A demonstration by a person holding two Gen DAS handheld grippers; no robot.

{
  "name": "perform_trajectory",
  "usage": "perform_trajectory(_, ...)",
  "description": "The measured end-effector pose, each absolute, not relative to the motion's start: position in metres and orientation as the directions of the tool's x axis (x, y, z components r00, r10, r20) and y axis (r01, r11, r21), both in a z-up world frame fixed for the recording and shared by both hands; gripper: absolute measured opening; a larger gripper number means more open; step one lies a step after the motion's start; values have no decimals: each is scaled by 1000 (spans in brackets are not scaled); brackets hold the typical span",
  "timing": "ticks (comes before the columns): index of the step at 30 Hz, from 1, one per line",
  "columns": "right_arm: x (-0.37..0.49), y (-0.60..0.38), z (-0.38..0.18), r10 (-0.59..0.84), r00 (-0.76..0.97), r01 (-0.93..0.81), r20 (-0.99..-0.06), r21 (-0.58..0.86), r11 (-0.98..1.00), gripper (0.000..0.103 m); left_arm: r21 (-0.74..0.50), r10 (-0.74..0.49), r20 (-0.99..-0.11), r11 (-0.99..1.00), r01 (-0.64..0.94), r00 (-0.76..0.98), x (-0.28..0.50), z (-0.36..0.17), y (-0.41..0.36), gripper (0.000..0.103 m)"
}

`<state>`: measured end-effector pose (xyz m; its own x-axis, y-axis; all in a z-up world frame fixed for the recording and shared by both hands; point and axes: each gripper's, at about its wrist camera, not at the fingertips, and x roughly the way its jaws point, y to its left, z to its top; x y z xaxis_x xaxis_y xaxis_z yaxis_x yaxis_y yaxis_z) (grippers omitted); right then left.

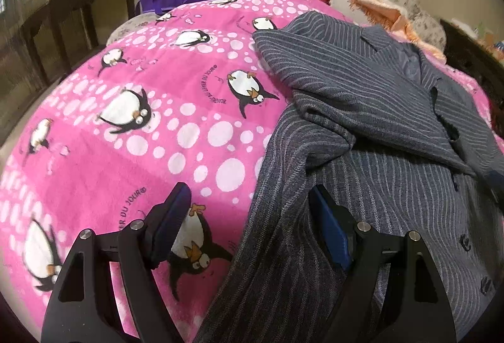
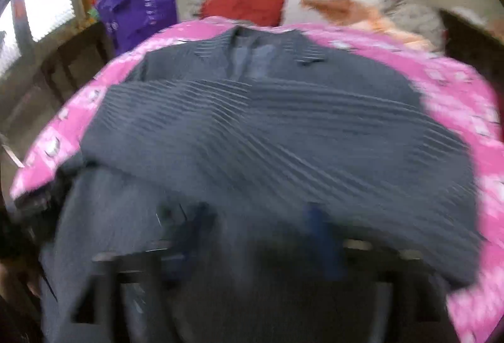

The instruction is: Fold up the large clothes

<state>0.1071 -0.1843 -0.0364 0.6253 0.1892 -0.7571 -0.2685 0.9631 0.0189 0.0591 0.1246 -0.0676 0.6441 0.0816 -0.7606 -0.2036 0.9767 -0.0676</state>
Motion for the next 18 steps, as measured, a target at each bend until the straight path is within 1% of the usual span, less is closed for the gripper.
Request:
perform_trajectory(1,88,-191,-37,160,645,-263,-747,-20,965,82,-72,99,-753,970,-232,651,60,-56,123,79)
perform_trajectory(2,77,-196,-41,146,644,-267,-751,-42,963,82,-97,92,-733,967,-236,674,60,-45,122,79)
perform_trajectory(4,60,-205,-56,123,617,-271,-777,-63,960,82,-172,27,-665,967,-188,746,66,-13,107,79)
perform_trajectory(5,53,-213,-64,150,625,-261,-766,-24,965,86,-191,-23,-652,972,-135,758,75,-3,95,79)
perform_trajectory(6,50,-221,-66,179,641,-237,-747,30,971,89,-222,-107,-653,974,-55,750,89,4,80,79)
perform_trajectory(7,51,-226,-67,182,633,-215,-753,55,975,95,-268,-204,-661,963,26,722,105,7,65,79)
perform_trajectory(8,54,-231,-69,185,621,-202,-761,73,977,98,-296,-277,-672,951,93,687,121,6,47,79)
perform_trajectory(10,58,-232,-71,188,613,-195,-767,83,977,100,-327,-367,-683,927,185,632,142,1,18,79)
perform_trajectory(12,59,-229,-70,183,615,-194,-767,78,978,101,-392,-468,-701,883,257,539,161,-13,-8,79)
perform_trajectory(13,59,-228,-70,183,617,-194,-766,78,978,101,-435,-511,-713,860,269,480,169,-23,-18,77)
perform_trajectory(14,59,-229,-70,185,618,-194,-764,80,978,101,-466,-538,-719,843,270,440,172,-32,-25,75)
perform_trajectory(15,59,-229,-70,186,618,-195,-764,81,978,101,-488,-555,-724,832,264,410,175,-41,-32,75)
perform_trajectory(16,62,-229,-69,187,618,-194,-764,82,978,101,-477,-540,-729,842,253,422,175,-45,-35,73)
perform_trajectory(18,63,-228,-69,187,619,-194,-763,83,978,101,-489,-547,-716,836,247,434,178,-45,-37,73)
